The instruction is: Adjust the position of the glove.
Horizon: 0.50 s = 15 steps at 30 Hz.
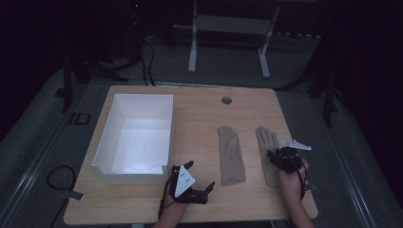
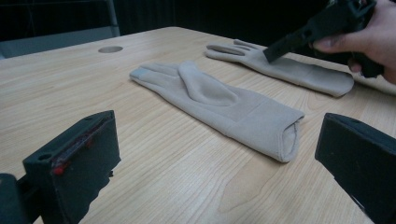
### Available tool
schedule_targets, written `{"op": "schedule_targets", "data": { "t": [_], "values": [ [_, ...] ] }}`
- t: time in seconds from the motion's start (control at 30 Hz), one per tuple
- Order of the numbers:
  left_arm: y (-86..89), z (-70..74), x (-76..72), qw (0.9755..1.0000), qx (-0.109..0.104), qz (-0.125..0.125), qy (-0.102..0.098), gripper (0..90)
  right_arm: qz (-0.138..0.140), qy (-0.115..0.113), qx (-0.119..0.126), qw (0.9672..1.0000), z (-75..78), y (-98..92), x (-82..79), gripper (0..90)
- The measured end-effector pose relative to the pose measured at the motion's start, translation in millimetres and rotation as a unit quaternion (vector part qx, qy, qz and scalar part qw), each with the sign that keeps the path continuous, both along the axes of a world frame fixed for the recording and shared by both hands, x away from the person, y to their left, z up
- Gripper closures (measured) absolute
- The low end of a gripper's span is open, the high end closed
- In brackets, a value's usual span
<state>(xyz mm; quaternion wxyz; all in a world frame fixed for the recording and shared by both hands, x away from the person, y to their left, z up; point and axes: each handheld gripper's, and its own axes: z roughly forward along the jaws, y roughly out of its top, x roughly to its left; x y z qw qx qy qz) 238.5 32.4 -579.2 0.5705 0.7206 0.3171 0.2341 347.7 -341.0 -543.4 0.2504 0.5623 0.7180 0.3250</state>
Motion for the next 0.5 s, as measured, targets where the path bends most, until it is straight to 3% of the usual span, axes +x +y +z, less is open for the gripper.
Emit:
{"op": "schedule_targets", "data": {
  "t": [0.2, 0.23, 0.3, 0.37, 0.5],
  "values": [
    [0.2, 0.1, 0.0, 1.0, 0.001, 0.0, 0.0, 0.2, 0.044, -0.007, -0.002, 0.999, 13.6, -11.0, 3.7, 55.5],
    [0.2, 0.0, 0.1, 1.0, 0.0, 0.001, 0.001, 0.2, 0.079, -0.003, -0.008, 0.9968, 15.4, -13.0, 5.5, 55.8],
    [0.2, 0.1, 0.0, 1.0, 0.0, 0.001, 0.0, 0.2, 0.103, 0.001, -0.01, 0.9946, 14.6, -14.9, 5.6, 55.8],
    [-0.1, 0.1, -0.2, 1.0, 0.001, 0.0, 0.0, 0.2, 0.112, 0.004, -0.017, 0.9935, 12.4, -17.3, 5.3, 55.2],
    [0.0, 0.0, 0.0, 1.0, 0.001, 0.0, 0.0, 0.1, 0.104, 0.014, -0.014, 0.9944, 4.5, -23.8, 4.7, 55.7]
  ]
}}
